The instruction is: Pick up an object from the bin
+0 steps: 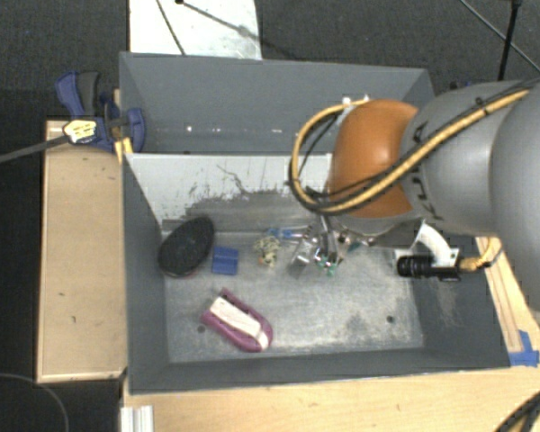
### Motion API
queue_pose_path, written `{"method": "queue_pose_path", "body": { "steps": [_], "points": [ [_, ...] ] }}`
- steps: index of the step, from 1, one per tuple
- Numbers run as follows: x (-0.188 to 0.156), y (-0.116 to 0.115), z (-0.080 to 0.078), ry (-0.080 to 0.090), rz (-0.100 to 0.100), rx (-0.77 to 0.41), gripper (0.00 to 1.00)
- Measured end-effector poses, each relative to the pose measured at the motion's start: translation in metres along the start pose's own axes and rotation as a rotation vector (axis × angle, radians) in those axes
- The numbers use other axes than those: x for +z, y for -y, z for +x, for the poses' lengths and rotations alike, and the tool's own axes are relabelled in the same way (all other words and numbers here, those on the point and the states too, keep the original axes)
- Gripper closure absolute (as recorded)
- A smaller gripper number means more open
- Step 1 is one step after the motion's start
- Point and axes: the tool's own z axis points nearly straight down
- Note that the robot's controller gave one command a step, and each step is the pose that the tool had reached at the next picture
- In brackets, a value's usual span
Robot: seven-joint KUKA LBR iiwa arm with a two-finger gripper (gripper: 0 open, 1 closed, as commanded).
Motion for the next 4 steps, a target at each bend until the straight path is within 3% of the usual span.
{"method": "queue_pose_path", "body": {
  "steps": [1,2,3,4],
  "points": [
    [-0.071,0.006,0.04,0.001,-0.001,0.194,1.0],
    [-0.009,0.006,0.024,-0.004,0.007,0.319,1.0],
    [-0.011,-0.042,0.042,-0.001,0.001,0.518,1.0],
    [0.002,-0.052,0.007,0.0,0.002,0.525,1.0]
  ]
}}
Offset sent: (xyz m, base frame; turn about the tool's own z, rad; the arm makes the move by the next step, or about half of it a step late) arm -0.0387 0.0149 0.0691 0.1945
